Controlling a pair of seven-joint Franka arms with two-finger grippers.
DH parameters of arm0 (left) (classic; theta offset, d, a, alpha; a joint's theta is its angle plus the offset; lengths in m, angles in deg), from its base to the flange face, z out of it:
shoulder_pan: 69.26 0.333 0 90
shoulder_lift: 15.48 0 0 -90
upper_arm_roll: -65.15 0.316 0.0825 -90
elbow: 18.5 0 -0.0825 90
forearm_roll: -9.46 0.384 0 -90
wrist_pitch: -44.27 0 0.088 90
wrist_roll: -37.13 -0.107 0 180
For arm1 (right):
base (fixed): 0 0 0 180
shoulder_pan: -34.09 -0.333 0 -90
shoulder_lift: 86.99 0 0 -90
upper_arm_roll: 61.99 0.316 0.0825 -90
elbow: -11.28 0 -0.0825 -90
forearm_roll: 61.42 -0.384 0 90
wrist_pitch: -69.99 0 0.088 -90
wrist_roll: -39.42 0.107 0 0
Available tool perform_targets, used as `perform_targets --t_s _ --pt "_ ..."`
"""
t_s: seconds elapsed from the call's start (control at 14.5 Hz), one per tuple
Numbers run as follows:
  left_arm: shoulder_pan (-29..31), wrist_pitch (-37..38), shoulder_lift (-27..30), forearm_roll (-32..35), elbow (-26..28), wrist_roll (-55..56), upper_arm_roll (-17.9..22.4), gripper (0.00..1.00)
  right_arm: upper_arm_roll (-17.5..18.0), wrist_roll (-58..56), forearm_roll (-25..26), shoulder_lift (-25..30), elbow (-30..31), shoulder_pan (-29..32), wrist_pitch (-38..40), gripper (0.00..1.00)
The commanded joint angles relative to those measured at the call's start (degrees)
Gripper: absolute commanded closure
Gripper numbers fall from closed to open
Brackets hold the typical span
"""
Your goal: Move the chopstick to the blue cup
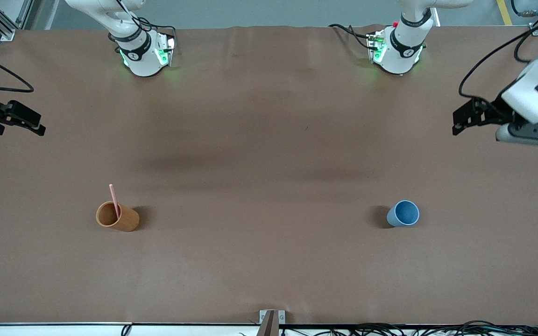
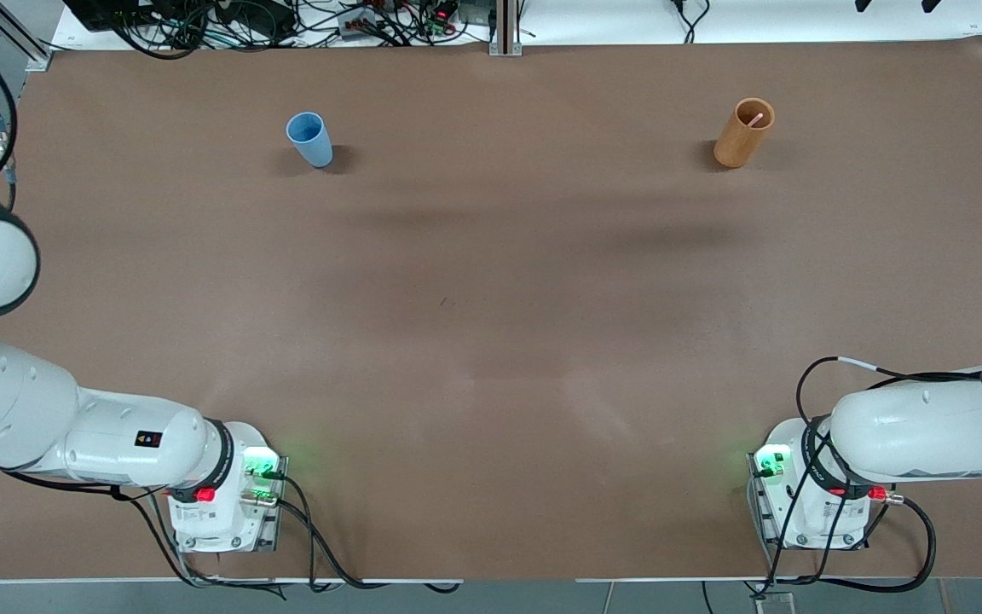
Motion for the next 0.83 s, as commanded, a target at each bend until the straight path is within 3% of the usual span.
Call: perform_targets --t_s 0.0,0.14,0.42,0.62,0.76 --pt "0.72 -5.65 -7.64 -1.03 -0.56 -1.30 0.26 0.00 -0.08 0.41 0.10 0.42 1.65 -0.87 -2.49 0.01" --pt "1.33 -11.87 -12.21 -1.29 1.36 -4.18 0.79 0.00 -0.08 0.41 0.10 0.51 6.11 -1.40 -7.40 0.03" --pt "1.60 -31.12 -17.75 -1.20 10.85 -5.60 0.97 0.00 -0.16 0.59 0.10 0.60 17.36 -2.71 -20.66 0.06" --pt "1.34 -38.25 -23.73 -1.29 10.51 -4.91 0.97 0.00 -0.16 0.85 0.10 0.42 25.98 -3.42 -32.26 0.11" --pt "0.90 -42.22 -26.72 -2.07 10.51 -4.29 0.88 0.00 -0.16 1.81 0.10 0.07 31.08 -4.74 -39.65 0.20"
